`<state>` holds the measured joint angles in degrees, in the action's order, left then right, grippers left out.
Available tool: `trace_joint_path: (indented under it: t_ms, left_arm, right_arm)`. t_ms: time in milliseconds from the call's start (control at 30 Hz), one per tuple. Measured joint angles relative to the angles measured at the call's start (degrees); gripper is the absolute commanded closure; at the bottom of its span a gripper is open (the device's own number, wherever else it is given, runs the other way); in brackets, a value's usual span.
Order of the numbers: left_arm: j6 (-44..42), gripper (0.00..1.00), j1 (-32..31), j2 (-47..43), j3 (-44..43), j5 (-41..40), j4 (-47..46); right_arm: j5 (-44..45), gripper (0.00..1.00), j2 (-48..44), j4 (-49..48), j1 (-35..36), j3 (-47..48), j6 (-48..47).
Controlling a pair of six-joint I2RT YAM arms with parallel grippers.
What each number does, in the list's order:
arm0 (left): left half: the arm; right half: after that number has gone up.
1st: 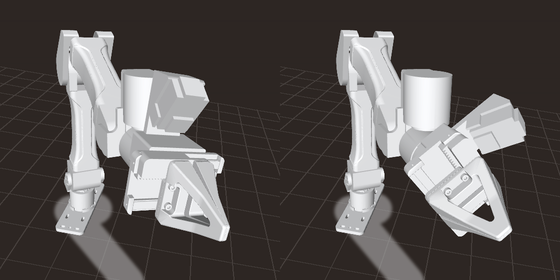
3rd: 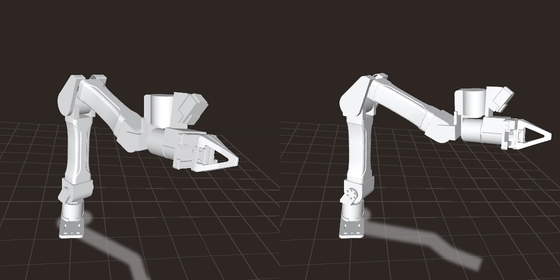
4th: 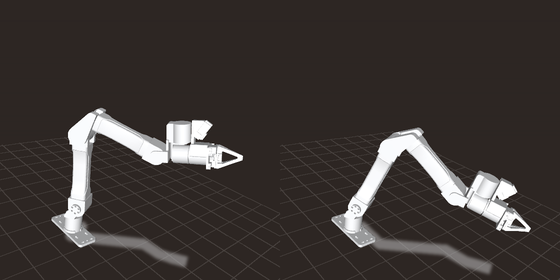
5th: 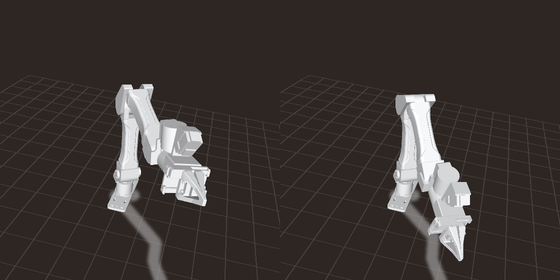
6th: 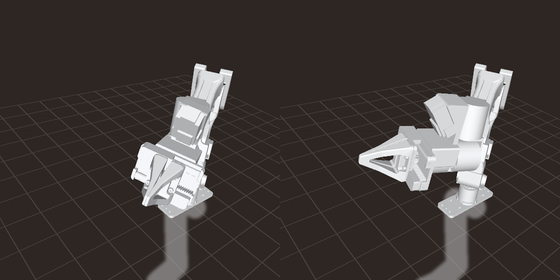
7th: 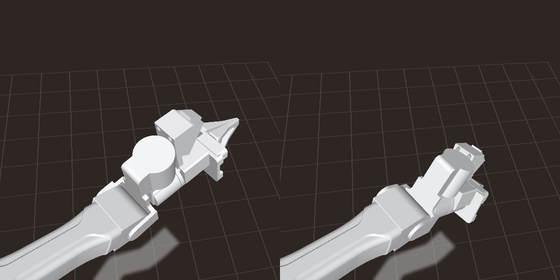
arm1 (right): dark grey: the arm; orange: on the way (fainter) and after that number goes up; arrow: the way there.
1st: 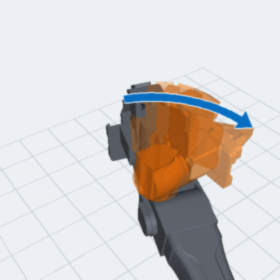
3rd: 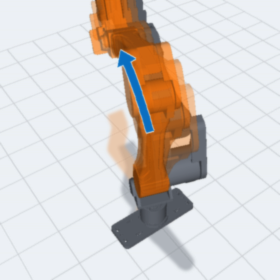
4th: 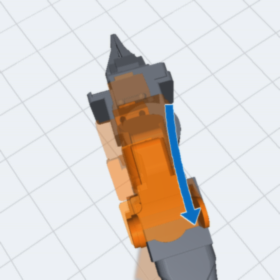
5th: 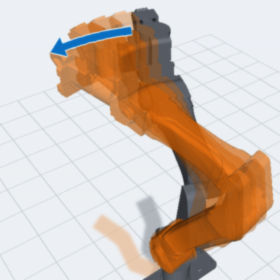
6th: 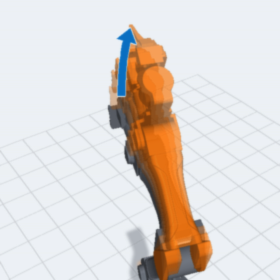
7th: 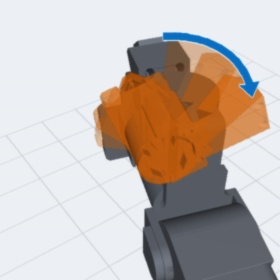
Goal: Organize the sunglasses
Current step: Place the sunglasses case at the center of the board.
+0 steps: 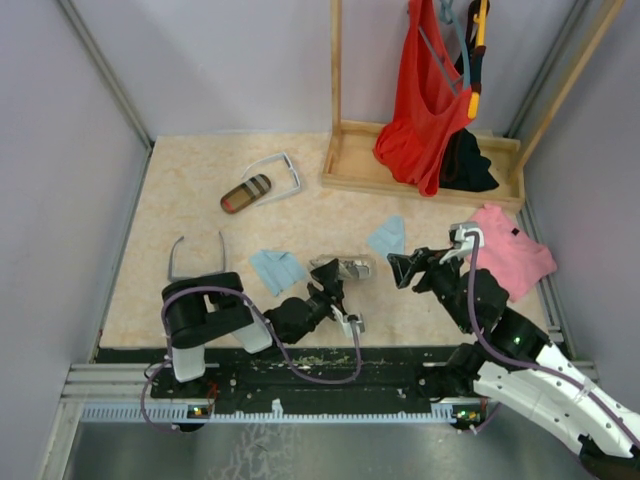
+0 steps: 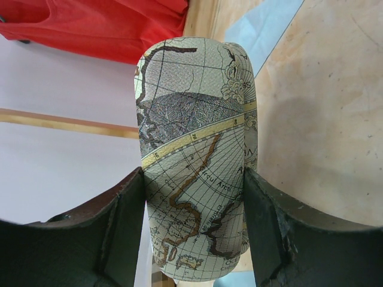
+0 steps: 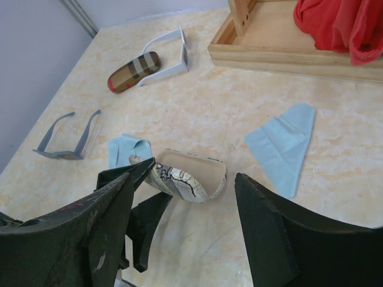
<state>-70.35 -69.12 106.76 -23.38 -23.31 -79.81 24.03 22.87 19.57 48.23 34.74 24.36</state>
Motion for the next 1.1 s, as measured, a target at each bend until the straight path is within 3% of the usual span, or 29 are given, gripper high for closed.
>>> trace_joint_path:
  t_ms: [233,600,1100]
  left_arm:
    - [-2.58,0.99,-1.38,1.36,-0.15,0.46,-2.23]
    - [-2.99,0.89,-3.80,1.33,0.59,3.87,4.26]
    - [-3.41,0.49,-4.98,1.29,1.14,3.93,6.47]
  right_arm:
    - [-0.17,0.32,-0.17,0.74,0.00,-0.63,0.33]
    - [-1.22,0.32,-0.15,-0.17,0.00,-2.08,0.39]
    - [-1.62,0.30,-0.15,-0.22,0.00,-2.51,0.81]
